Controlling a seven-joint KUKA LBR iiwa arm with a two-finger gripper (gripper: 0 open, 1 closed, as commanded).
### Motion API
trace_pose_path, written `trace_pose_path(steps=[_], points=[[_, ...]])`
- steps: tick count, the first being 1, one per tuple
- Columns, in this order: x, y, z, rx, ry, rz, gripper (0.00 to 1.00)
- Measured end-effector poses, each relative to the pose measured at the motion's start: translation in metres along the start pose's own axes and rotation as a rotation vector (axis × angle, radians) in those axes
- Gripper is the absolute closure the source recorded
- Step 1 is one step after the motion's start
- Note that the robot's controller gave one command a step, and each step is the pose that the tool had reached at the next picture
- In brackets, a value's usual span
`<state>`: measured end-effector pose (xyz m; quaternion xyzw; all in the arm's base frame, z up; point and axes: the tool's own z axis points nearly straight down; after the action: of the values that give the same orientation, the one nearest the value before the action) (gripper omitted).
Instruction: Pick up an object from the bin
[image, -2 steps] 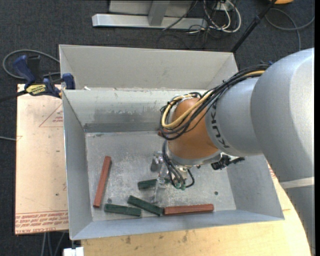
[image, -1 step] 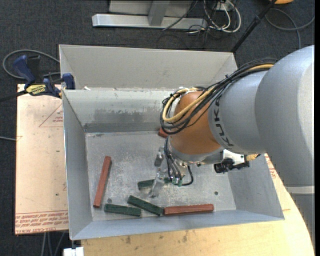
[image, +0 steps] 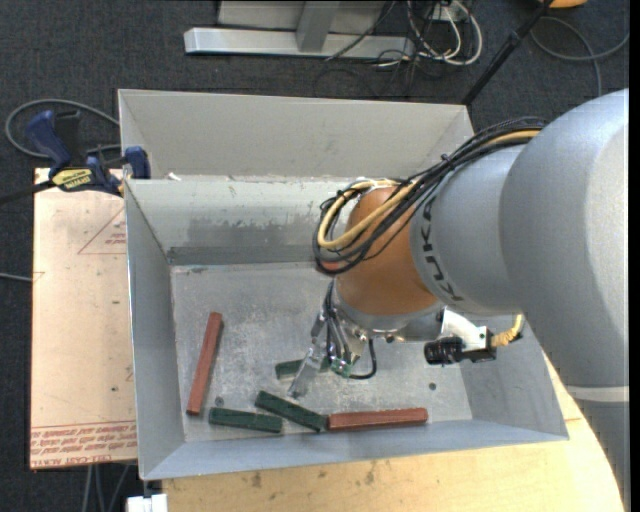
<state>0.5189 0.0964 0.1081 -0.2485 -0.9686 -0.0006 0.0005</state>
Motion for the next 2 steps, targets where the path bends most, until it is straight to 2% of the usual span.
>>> trace_pose_path(steps=[1,2], points=[[0.0093,0.0095,0.0389,0.001,0.001,0.085,0.0],[0.0087,0.0097,0.0381,0.0,-0.001,0.085,0.0]])
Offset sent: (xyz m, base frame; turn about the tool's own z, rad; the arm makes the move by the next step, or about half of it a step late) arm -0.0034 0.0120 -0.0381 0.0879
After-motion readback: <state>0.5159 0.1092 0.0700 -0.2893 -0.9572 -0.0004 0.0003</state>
